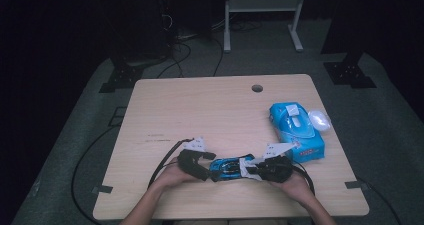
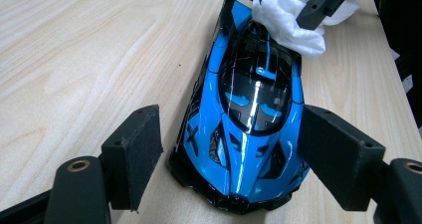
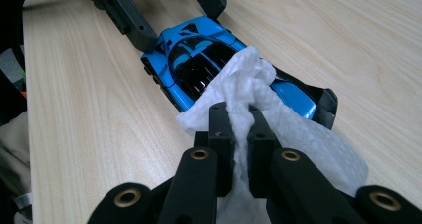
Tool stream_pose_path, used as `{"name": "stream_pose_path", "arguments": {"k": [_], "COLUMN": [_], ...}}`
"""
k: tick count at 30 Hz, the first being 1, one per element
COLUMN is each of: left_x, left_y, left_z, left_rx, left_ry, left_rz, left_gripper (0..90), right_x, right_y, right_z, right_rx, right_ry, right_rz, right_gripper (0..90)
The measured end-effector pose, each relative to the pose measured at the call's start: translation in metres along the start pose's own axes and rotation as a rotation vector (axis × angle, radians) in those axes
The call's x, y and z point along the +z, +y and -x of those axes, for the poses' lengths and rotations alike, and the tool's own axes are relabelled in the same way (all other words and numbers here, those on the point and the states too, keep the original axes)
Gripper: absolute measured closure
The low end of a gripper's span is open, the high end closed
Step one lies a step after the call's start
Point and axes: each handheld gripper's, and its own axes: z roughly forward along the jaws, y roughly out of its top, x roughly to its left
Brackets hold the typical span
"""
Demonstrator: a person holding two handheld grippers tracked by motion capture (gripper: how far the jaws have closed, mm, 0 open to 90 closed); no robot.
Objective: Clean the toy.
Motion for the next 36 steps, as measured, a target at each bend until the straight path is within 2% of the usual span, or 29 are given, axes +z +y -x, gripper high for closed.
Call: {"name": "stream_pose_path", "arguments": {"k": [9, 21, 29, 34, 36], "left_x": [0.001, 0.003, 0.005, 0.008, 0.008], "left_y": [-0.001, -0.001, -0.001, -0.002, -0.001], "left_z": [0.001, 0.000, -0.001, -0.001, 0.000], "left_rx": [-0.019, -0.037, -0.059, -0.078, -0.071], "left_ry": [-0.005, -0.027, -0.058, -0.098, -0.093], "left_rz": [0.005, 0.000, 0.000, -0.007, -0.009], "left_gripper": [25.1, 25.3, 28.3, 29.5, 29.9], "right_x": [-0.001, -0.005, -0.006, -0.007, -0.007], "right_y": [-0.004, -0.012, -0.014, -0.018, -0.018], "right_z": [-0.005, -0.011, -0.017, -0.020, -0.022], "right_rx": [-0.035, -0.041, -0.083, -0.089, -0.105], "right_ry": [-0.015, -0.009, -0.024, -0.025, -0.030], "right_rz": [0.016, 0.043, 0.043, 0.061, 0.058], "right_gripper": [84.9, 84.9, 84.9, 85.0, 85.0]}}
